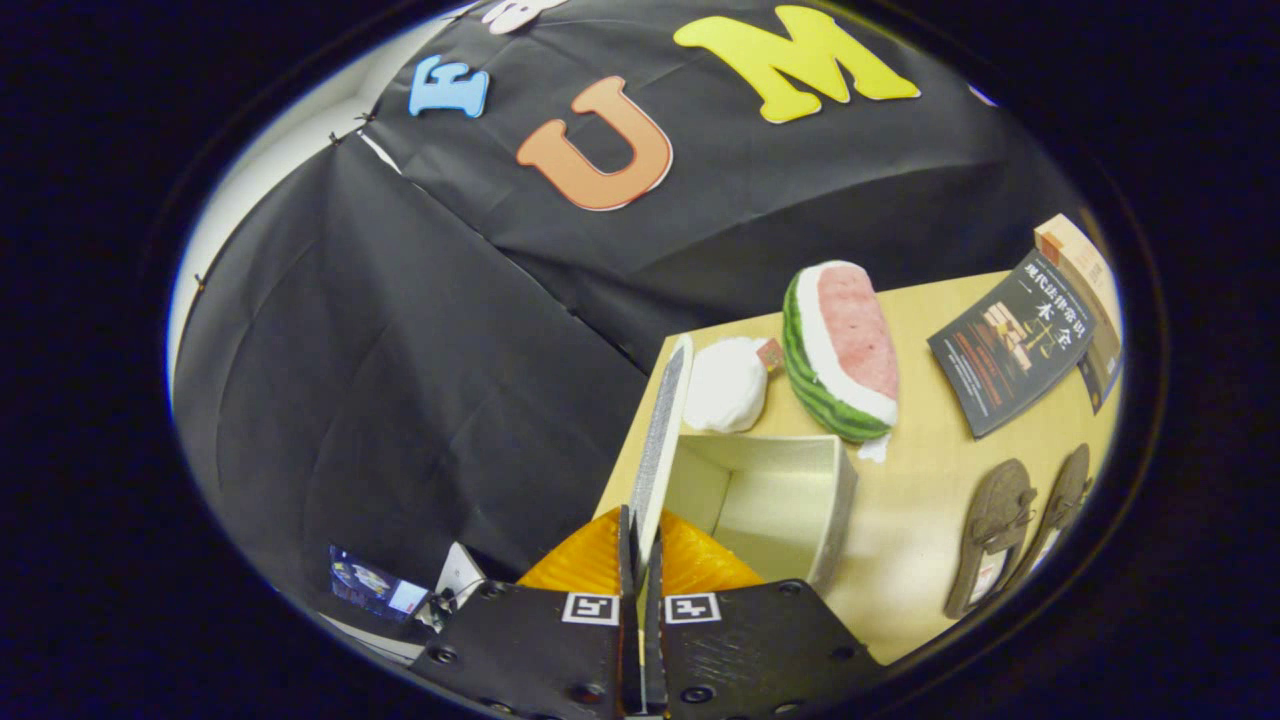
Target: Open the storage box then place both shoes into the box .Put the left shoe in first, then the right shoe, with the right side of both shoes facing outward in a uniform manner.
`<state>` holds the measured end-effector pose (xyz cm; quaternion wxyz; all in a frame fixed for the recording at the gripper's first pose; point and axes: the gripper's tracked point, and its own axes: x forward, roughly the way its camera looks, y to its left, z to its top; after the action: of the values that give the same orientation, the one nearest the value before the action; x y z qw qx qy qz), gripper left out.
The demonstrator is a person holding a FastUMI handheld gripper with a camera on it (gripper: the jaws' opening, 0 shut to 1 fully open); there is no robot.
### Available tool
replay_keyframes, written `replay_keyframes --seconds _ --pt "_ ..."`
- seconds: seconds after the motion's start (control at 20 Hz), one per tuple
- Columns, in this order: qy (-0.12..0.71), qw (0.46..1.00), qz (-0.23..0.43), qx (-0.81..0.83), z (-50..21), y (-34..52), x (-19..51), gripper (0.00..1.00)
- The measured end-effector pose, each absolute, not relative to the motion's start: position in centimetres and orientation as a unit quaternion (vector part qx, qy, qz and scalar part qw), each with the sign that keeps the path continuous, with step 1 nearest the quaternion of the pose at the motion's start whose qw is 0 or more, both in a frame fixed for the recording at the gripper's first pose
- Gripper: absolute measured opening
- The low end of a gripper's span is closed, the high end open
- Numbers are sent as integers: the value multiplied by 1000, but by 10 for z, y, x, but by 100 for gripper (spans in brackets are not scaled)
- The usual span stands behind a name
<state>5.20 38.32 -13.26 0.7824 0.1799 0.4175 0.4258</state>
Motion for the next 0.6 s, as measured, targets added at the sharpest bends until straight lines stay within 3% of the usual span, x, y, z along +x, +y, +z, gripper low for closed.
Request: replay_keyframes --seconds 0.3,0.6 --pt "391 787 443 175 -104 440 41 5" --pt "363 793 474 122 -97 487 9 26"
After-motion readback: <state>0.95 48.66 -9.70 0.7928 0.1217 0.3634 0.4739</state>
